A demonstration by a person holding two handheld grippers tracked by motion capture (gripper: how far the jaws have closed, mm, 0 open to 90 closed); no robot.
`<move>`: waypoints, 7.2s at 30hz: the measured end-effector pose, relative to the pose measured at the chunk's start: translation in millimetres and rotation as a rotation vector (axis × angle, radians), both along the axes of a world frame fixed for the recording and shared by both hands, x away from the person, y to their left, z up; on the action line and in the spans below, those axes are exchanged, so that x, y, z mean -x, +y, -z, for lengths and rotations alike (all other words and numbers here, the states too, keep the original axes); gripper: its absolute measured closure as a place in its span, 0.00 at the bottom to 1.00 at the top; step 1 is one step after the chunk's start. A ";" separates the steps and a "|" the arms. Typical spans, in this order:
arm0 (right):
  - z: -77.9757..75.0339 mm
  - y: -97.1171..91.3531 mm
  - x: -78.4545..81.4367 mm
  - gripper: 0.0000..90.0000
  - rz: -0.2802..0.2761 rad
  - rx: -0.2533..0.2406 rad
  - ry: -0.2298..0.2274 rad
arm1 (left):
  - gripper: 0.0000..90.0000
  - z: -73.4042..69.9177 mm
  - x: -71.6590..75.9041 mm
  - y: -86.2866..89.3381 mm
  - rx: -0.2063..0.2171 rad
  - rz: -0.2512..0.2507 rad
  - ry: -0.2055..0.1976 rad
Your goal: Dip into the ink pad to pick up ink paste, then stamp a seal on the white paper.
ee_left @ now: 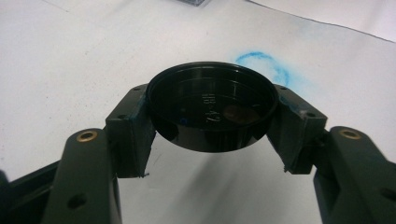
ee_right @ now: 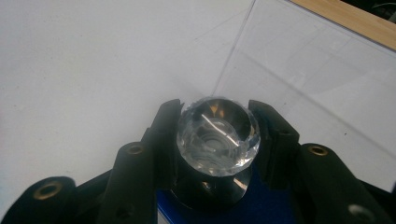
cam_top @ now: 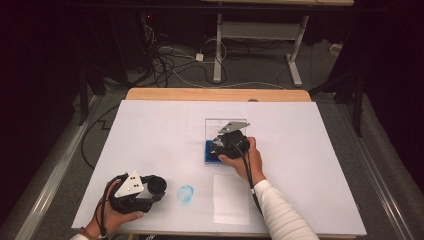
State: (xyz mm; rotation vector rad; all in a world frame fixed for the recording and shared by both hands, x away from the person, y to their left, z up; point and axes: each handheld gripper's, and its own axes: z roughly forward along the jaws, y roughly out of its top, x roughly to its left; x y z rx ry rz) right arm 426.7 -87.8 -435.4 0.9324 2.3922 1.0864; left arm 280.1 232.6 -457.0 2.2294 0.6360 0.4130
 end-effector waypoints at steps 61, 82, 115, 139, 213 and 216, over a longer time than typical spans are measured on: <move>-55.9 -45.8 36.4 0.64 -0.071 -0.024 -0.157 | 0.40 -7.0 -1.8 7.0 0.018 -0.011 -0.008; -39.6 -52.6 14.7 0.64 -0.009 0.020 -0.096 | 0.40 -4.0 -0.3 6.9 -0.002 -0.006 0.002; -6.0 -45.6 0.7 0.64 -0.003 0.030 0.012 | 0.40 -2.9 2.4 0.9 -0.032 0.014 -0.001; 0.8 -49.5 2.7 0.63 0.000 -0.004 0.000 | 0.40 -2.8 4.0 -1.9 -0.020 0.021 0.009; -69.2 -59.7 58.2 0.63 -0.108 -0.073 -0.140 | 0.40 -1.1 -1.8 -6.9 -0.039 0.042 0.010; -72.5 -61.3 66.8 0.63 -0.121 -0.077 -0.147 | 0.40 -0.8 -1.7 -7.5 -0.043 0.044 0.014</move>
